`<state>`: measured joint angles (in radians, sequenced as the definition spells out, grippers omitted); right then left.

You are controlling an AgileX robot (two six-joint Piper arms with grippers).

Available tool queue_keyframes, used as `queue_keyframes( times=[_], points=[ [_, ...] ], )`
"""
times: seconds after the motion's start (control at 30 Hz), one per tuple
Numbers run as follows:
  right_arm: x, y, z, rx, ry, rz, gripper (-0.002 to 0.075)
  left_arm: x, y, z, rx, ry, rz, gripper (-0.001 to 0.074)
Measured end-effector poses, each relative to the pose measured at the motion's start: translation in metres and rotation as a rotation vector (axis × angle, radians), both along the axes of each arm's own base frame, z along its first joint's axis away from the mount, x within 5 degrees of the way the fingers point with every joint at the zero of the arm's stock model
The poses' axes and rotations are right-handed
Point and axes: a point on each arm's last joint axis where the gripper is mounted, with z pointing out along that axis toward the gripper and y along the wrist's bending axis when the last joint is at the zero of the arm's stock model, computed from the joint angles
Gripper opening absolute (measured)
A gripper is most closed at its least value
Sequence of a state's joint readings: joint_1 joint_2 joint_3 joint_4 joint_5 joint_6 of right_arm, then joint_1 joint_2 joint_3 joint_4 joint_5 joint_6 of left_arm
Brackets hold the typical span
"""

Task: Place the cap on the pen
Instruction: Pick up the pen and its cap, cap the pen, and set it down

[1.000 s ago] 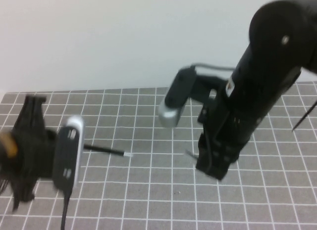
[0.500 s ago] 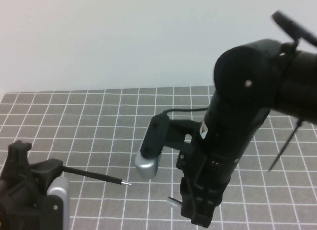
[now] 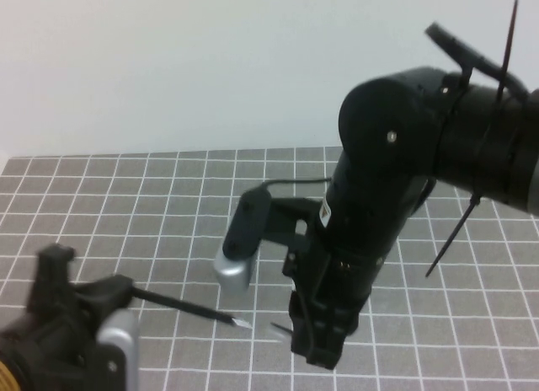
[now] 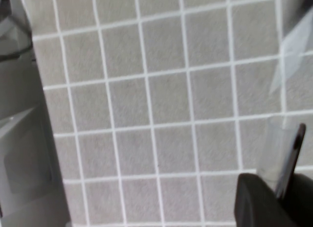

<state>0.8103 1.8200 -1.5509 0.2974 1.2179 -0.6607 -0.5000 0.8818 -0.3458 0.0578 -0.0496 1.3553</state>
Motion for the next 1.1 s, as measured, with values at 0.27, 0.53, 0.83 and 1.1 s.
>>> queue_keyframes(
  times=[0.27,0.53,0.83,1.1],
  points=[
    [0.003,0.001,0.006,0.003,-0.018,-0.025,0.0092,0.000,-0.004,-0.004,-0.013,0.044,-0.009,0.0001],
    [0.002,0.001,0.005,0.008,-0.006,-0.037,0.0092,0.002,-0.006,-0.009,0.001,0.068,-0.008,0.0001],
    [-0.003,-0.005,-0.012,-0.050,0.038,-0.057,0.0092,0.003,-0.006,-0.008,-0.003,0.056,-0.011,0.0001],
    [-0.006,-0.001,-0.010,0.000,0.076,-0.036,0.0092,0.003,-0.007,-0.008,0.040,0.032,-0.036,0.0001]
  ],
)
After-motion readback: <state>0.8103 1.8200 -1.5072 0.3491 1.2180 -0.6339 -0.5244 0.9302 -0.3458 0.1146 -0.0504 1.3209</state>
